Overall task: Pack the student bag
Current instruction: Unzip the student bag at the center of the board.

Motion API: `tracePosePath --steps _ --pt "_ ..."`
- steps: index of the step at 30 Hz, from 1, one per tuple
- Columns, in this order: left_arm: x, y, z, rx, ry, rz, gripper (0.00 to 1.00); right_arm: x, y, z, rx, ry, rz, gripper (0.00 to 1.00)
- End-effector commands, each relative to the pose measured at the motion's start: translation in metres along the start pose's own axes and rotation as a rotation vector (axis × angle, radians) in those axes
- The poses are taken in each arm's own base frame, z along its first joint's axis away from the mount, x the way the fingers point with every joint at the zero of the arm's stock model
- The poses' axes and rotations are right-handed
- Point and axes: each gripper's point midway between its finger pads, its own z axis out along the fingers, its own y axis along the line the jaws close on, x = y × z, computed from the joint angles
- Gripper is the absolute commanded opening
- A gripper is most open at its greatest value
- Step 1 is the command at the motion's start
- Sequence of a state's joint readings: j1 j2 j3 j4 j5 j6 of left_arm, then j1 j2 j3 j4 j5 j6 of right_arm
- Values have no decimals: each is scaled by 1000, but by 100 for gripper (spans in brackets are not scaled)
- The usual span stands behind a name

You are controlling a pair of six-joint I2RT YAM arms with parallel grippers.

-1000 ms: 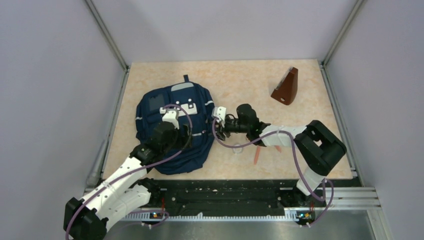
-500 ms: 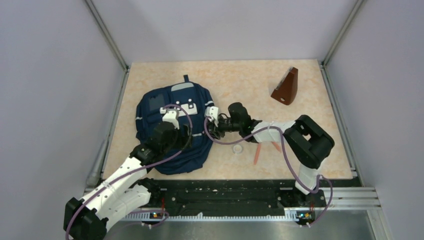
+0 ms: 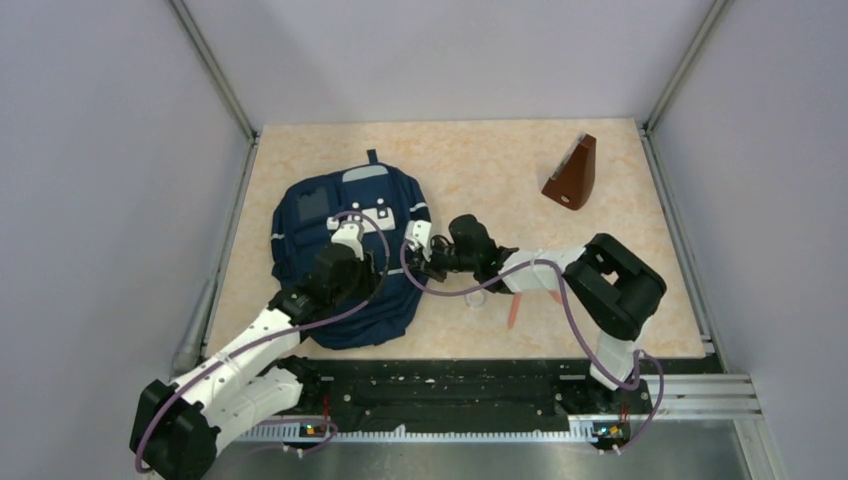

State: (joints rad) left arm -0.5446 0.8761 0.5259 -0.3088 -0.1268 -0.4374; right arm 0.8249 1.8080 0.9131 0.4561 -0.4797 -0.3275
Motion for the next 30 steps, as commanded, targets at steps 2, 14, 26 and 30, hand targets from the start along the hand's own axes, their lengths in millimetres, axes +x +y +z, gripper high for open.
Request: tracePosePath --steps 2,14,26,30 --pt "3 -10 12 57 -9 -31 42 -16 9 -7 110 -22 6 0" --pt "6 -14 23 61 -4 -83 21 -22 52 -18 223 -57 22 0" --pt "-19 -34 22 158 -113 -170 20 -32 71 2 281 -125 50 0" --pt "-30 -42 16 201 -142 -155 25 -39 62 -14 350 -165 46 0"
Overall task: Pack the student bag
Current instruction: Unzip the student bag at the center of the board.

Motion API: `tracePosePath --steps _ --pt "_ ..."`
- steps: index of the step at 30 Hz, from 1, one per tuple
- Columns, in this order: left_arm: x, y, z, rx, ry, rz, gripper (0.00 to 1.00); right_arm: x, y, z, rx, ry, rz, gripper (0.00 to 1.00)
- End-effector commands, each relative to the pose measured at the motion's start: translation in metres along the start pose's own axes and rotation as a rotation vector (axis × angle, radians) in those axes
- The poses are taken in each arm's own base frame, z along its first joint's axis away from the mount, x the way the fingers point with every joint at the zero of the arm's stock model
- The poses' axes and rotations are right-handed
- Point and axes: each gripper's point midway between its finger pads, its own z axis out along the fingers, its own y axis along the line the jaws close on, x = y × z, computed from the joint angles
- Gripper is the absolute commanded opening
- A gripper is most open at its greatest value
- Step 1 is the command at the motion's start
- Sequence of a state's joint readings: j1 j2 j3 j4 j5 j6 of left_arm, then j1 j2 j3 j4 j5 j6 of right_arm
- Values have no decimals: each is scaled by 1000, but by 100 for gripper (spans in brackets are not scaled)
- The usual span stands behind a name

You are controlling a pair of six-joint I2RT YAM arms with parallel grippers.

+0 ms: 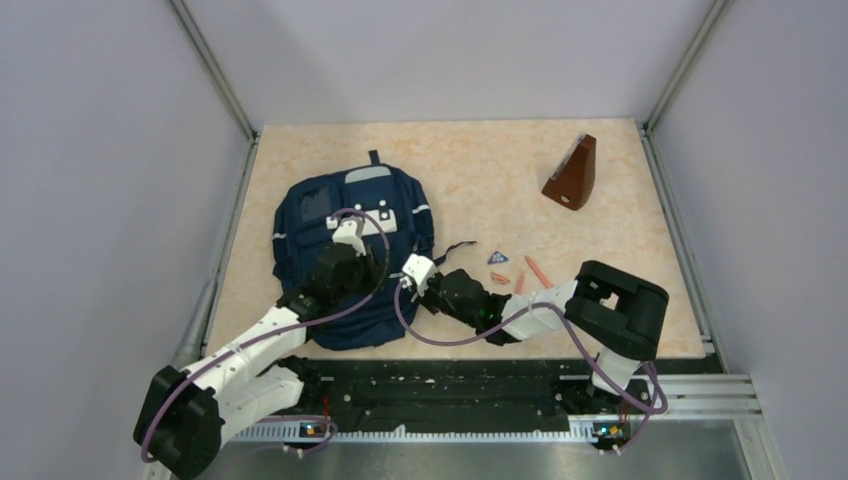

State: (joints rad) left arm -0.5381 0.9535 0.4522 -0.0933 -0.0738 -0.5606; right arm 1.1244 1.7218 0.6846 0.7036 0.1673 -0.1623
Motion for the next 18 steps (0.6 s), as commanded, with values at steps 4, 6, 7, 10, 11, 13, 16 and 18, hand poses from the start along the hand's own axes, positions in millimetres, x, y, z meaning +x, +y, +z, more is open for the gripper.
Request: tracePosePath --steps 4,6,7,10,11,13,16,18 --pt "-32 -46 -5 205 -92 3 40 -39 10 -17 -4 -157 21 0" --pt "-33 -50 -1 213 -82 -5 47 -38 10 -18 0 -152 18 0" --pt "-33 -52 1 216 -76 -7 50 -38 10 -18 0 -153 19 0" --pt "-37 -58 8 217 -64 -1 55 -39 10 -18 -3 -158 22 0" --pt "-38 -60 10 217 -66 2 56 -38 11 -18 -5 -156 22 0" --pt "-41 -62 14 205 -61 14 59 -38 10 -18 1 -154 22 0" --pt "-38 -59 23 150 -27 28 61 -38 7 -19 14 -155 21 0" --pt "-34 -44 32 50 3 34 61 -39 6 -20 19 -158 20 0"
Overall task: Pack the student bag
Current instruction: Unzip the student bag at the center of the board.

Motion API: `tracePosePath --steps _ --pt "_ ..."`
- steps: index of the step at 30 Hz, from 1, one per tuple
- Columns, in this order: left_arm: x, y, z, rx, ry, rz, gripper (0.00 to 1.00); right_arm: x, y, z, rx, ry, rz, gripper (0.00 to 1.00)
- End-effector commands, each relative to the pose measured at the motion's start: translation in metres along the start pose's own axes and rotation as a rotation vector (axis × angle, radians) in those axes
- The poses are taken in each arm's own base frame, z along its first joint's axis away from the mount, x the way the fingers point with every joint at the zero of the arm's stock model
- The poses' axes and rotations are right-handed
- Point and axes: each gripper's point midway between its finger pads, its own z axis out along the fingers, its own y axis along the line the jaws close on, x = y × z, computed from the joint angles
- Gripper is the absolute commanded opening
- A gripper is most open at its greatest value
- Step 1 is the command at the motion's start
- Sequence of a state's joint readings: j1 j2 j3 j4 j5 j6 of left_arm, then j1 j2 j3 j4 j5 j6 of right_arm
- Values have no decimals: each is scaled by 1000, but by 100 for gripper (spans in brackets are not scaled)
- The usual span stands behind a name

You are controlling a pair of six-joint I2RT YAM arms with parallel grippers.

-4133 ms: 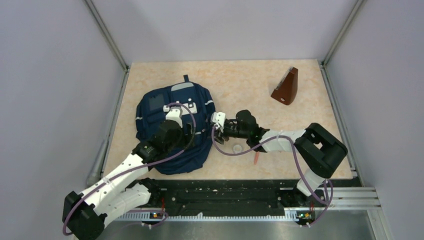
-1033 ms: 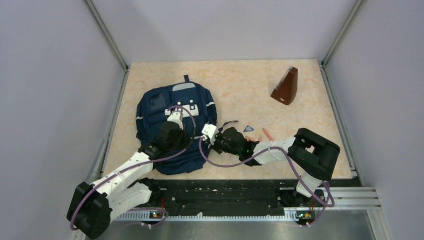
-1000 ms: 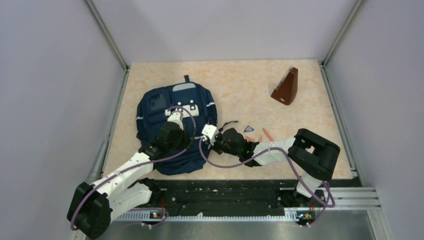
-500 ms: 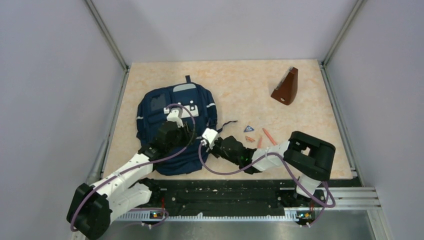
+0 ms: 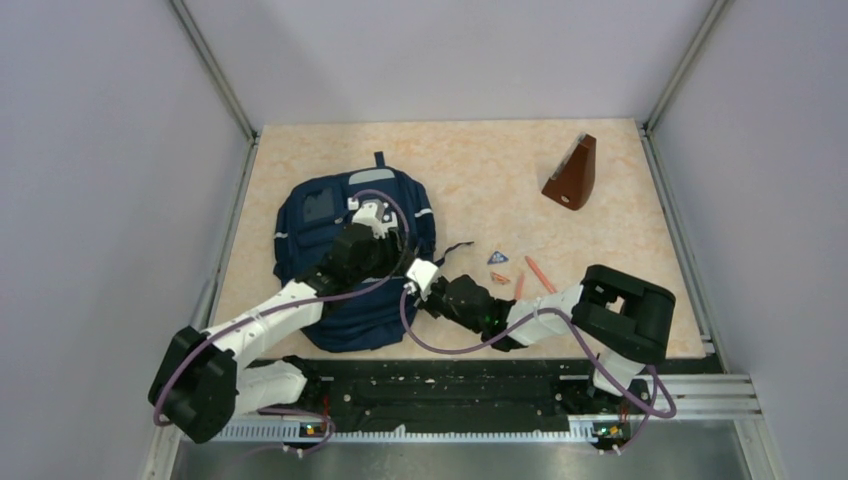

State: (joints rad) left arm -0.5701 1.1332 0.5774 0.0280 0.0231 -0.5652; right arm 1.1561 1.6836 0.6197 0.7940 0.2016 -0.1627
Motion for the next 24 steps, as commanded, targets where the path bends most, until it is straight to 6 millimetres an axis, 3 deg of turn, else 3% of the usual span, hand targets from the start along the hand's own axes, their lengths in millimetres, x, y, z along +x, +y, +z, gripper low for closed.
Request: tracePosePath --steps 1,11,16,19,24 --pt "-10 11 10 -123 6 29 60 -30 1 -7 6 -95 19 0" --pt "3 37 26 -323 68 123 40 -31 -4 -10 26 -104 12 0" --pt "12 36 37 -318 92 104 0 -29 -7 -12 41 -102 7 0" --pt "6 24 45 -268 76 74 0 -29 -9 -15 50 -107 6 0" --pt "-24 8 55 -244 -27 32 0 -23 -8 -18 41 -79 -12 0"
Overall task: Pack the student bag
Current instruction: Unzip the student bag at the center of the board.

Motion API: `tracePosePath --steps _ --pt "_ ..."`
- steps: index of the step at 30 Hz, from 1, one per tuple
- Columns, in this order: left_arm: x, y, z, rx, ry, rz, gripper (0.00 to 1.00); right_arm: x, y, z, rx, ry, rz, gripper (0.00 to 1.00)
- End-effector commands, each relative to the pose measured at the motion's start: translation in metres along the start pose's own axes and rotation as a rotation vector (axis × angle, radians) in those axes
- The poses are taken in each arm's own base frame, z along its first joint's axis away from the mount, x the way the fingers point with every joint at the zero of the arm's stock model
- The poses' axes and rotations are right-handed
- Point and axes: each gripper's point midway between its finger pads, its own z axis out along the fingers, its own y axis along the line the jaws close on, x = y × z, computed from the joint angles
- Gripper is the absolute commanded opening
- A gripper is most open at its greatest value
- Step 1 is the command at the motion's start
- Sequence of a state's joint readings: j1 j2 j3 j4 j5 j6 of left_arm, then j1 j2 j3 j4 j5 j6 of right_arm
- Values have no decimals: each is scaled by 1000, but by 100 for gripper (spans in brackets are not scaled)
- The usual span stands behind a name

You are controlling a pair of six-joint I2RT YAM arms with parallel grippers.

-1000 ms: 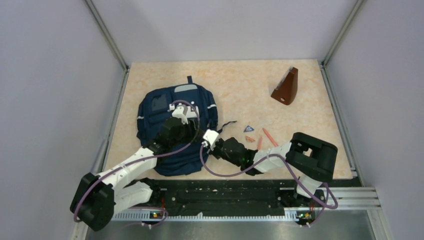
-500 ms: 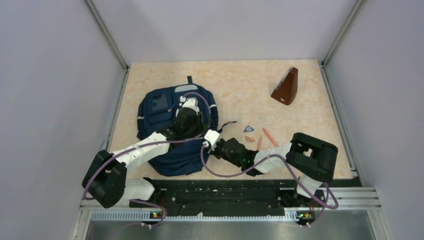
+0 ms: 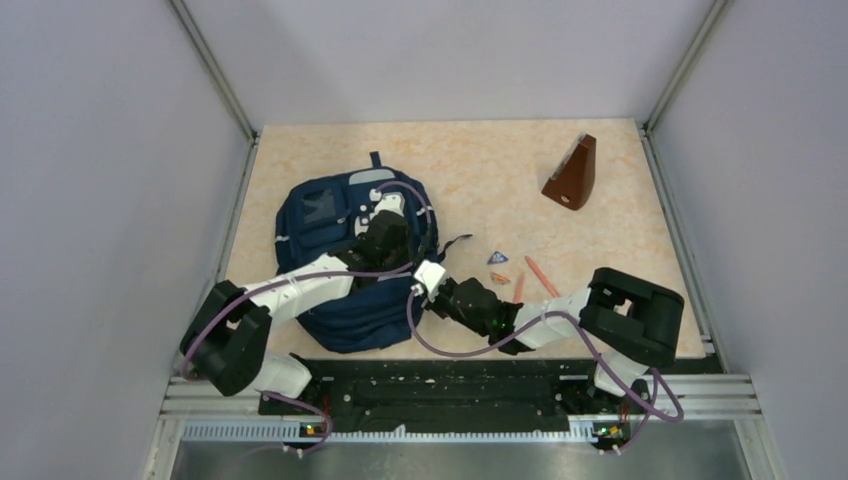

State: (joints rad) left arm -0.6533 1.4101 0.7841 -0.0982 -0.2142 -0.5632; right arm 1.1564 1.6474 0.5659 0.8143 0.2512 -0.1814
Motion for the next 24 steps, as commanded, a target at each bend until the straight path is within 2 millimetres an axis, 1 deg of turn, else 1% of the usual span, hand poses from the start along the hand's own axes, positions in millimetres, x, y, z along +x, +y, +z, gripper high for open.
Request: tracePosePath --steps 1,4,9,13,15,18,21,23,24 --pt "-35 -10 10 -3 -111 -55 0 -28 3 -6 -16 -83 6 0" --pt "-59 -15 14 -8 -186 -68 0 -26 13 -8 -47 -82 11 0" --pt "-81 -22 26 2 -244 -89 0 -25 38 -6 -101 -90 25 0" --pt "-95 -25 34 11 -273 -98 0 -33 60 0 -139 -118 51 0" --pt "-104 -24 37 11 -296 -108 0 -41 67 3 -133 -142 75 0" --pt "-120 -20 38 13 -353 -138 0 -50 66 6 -98 -170 134 0" --pt "-137 -20 35 41 -408 -132 0 -53 52 5 -28 -171 152 0" --pt "-148 -25 29 80 -431 -92 0 -52 43 1 7 -167 133 0" --pt "-152 -26 24 88 -433 -67 2 -51 38 -1 19 -161 122 0"
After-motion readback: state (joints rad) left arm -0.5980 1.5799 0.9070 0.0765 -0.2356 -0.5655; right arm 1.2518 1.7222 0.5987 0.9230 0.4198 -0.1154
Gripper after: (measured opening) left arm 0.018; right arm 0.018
